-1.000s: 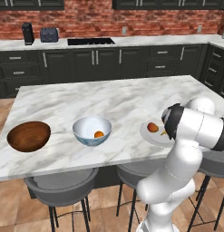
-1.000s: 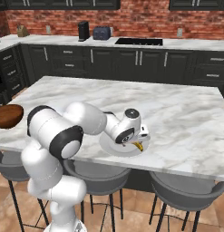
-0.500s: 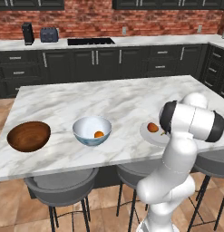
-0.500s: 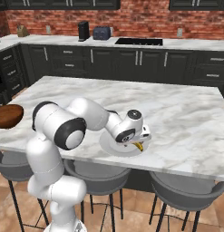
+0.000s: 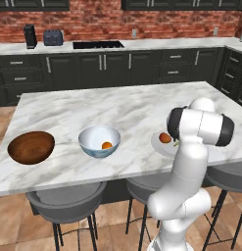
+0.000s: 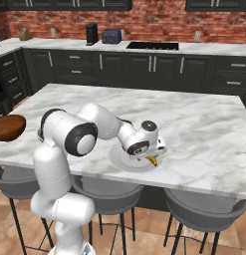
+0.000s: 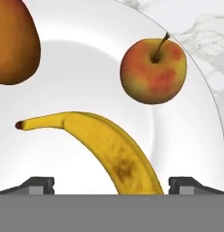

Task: Take the fruits from the plate on the dining counter and place two fruits in each bowl.

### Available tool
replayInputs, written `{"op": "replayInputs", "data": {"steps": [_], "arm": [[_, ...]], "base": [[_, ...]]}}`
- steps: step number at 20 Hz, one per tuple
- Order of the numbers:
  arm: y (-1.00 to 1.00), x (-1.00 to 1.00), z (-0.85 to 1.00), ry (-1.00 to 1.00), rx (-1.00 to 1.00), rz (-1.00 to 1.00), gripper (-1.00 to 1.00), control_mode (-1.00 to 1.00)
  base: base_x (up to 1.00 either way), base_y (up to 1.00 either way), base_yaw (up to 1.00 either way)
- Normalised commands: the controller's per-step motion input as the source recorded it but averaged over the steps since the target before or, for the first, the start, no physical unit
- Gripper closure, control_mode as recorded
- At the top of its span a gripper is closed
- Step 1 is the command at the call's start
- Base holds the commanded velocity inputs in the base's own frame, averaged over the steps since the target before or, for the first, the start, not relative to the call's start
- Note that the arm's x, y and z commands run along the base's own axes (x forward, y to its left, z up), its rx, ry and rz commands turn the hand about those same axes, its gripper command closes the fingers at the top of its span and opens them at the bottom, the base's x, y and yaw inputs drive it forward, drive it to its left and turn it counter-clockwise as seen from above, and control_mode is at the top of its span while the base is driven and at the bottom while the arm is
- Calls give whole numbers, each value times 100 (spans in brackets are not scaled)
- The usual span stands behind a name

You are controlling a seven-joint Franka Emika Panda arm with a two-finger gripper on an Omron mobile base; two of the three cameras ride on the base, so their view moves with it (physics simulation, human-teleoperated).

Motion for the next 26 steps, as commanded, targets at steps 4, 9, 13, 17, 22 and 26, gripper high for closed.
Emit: {"op": "replayInputs", "data": {"steps": [4,9,13,17,22,26], "arm": [[-6,11,-18,0,0,3,-100,-100],[-7,15,-14,0,0,3,-100,-100],[-5,18,-11,0,0,3,100,-100],[-3,7,-18,0,0,3,100,-100],[0,-6,-2,0,0,0,100,-100],[7,-71,72,-2,-5,0,100,-100]], "base": [[0,0,0],[0,0,0],[0,0,0],[0,0,0],[0,0,0],[0,0,0]]}}
